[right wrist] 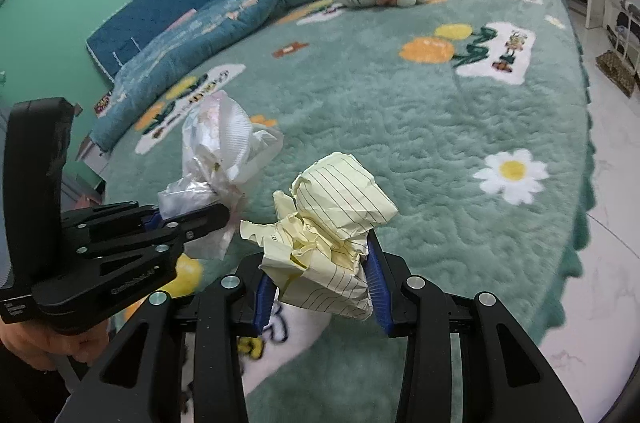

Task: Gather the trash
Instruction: 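Grasp the clear plastic bag with the left gripper while the right gripper grasps the yellow paper, then carry the plastic bag and yellow paper to the orange bin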

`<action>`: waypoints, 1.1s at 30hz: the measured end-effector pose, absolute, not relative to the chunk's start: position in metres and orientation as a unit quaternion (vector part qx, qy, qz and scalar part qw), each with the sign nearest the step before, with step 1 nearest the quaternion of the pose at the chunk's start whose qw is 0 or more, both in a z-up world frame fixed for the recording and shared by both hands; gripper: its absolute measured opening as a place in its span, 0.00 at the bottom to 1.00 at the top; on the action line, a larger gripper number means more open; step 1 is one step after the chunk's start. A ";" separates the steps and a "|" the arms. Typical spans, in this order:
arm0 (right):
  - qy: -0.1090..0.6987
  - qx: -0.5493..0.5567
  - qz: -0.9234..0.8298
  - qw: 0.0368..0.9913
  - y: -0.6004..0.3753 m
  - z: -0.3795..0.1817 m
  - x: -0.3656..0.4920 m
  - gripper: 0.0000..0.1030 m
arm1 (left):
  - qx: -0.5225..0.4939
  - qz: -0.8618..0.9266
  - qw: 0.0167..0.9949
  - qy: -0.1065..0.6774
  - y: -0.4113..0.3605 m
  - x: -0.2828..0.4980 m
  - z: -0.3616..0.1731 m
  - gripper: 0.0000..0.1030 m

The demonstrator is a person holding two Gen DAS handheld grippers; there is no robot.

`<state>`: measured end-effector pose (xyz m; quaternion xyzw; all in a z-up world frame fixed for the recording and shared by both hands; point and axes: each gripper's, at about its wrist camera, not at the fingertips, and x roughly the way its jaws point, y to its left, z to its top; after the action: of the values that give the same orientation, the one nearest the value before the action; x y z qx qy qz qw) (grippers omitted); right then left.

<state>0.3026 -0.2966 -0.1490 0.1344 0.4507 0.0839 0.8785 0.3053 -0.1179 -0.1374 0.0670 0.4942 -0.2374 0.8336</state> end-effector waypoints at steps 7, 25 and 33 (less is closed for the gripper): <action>0.415 0.136 0.071 0.897 -0.307 -0.102 0.239 0.39 | 0.079 -0.252 0.852 0.451 -0.127 0.246 -0.085 0.16; 0.349 0.185 -0.039 0.918 -0.389 -0.062 0.052 0.39 | 0.133 -0.366 0.831 0.398 -0.209 0.125 -0.053 0.16; 0.328 0.220 -0.110 0.912 -0.439 -0.067 -0.023 0.39 | 0.178 -0.439 0.793 0.383 -0.275 0.080 -0.057 0.16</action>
<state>-0.0225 -0.4392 -0.0667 0.2199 0.3276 -0.1099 0.9123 0.0803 -0.2747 -0.0568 0.1779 0.3829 -0.4389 0.7932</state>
